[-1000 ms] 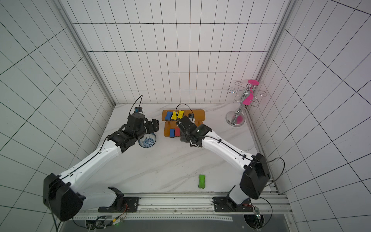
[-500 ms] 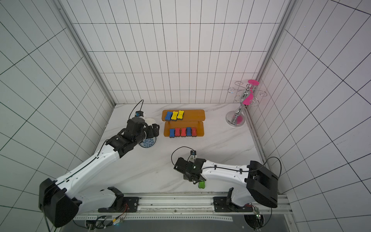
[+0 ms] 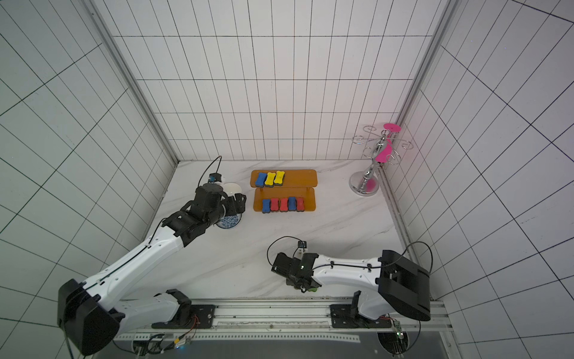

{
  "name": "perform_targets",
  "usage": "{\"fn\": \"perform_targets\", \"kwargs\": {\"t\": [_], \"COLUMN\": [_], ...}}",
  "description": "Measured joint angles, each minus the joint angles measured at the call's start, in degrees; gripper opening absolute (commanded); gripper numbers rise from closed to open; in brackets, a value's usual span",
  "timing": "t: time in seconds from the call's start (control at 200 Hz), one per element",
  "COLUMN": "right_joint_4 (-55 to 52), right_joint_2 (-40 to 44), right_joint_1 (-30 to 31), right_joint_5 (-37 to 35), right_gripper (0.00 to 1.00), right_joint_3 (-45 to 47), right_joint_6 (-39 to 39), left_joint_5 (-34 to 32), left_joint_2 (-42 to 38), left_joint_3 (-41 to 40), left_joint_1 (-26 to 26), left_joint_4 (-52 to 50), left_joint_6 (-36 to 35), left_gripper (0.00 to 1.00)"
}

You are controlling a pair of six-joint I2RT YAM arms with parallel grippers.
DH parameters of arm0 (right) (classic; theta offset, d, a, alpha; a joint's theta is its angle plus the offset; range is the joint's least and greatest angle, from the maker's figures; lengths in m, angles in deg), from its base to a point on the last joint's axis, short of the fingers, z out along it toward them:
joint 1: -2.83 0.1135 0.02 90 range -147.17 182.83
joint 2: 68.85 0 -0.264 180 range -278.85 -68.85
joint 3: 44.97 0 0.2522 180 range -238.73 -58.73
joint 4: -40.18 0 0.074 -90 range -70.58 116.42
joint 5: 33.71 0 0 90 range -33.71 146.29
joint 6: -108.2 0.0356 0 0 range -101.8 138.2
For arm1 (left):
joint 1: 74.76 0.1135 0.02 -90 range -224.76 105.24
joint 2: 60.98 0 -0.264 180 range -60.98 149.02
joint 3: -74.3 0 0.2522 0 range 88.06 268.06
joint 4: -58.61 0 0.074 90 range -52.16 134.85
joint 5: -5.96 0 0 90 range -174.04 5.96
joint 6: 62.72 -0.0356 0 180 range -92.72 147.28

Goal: Remove the whiteboard erasers from the shelf
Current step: Place the whiteboard eraser at the center of the board.

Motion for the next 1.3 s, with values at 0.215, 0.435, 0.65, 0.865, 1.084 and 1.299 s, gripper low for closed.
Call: {"fn": "perform_targets", "kwargs": {"t": [0.215, 0.435, 0.65, 0.865, 1.084, 1.299], "right_joint_4": [0.42, 0.35, 0.13, -0.9, -1.79, -2.34], "right_joint_2": [-0.09, -0.11, -0.11, -0.17, -0.17, -0.17], "right_joint_1": [0.0, 0.0, 0.39, 1.25, 1.84, 1.88], "right_joint_5": [0.74, 1.4, 1.55, 1.53, 1.22, 0.83], "right_gripper": [0.39, 0.44, 0.43, 0.43, 0.46, 0.49], "right_joint_3": [0.0, 0.0, 0.0, 0.0, 0.0, -0.04], "right_joint_6": [-0.13, -0.28, -0.26, -0.22, -0.24, -0.24], "left_joint_5": [-0.02, -0.04, -0.07, -0.11, -0.09, -0.11], "left_joint_2": [0.0, 0.0, -0.02, -0.04, -0.09, -0.48], "left_joint_3": [0.0, 0.0, 0.0, 0.0, 0.0, 0.0], "left_joint_1": [0.0, 0.0, 0.0, 0.0, 0.0, 0.0], "left_joint_4": [0.0, 0.0, 0.0, 0.0, 0.0, 0.0], "left_joint_6": [0.0, 0.0, -0.04, -0.04, -0.02, 0.0], "left_gripper": [0.91, 0.91, 0.92, 0.92, 0.92, 0.92]}}
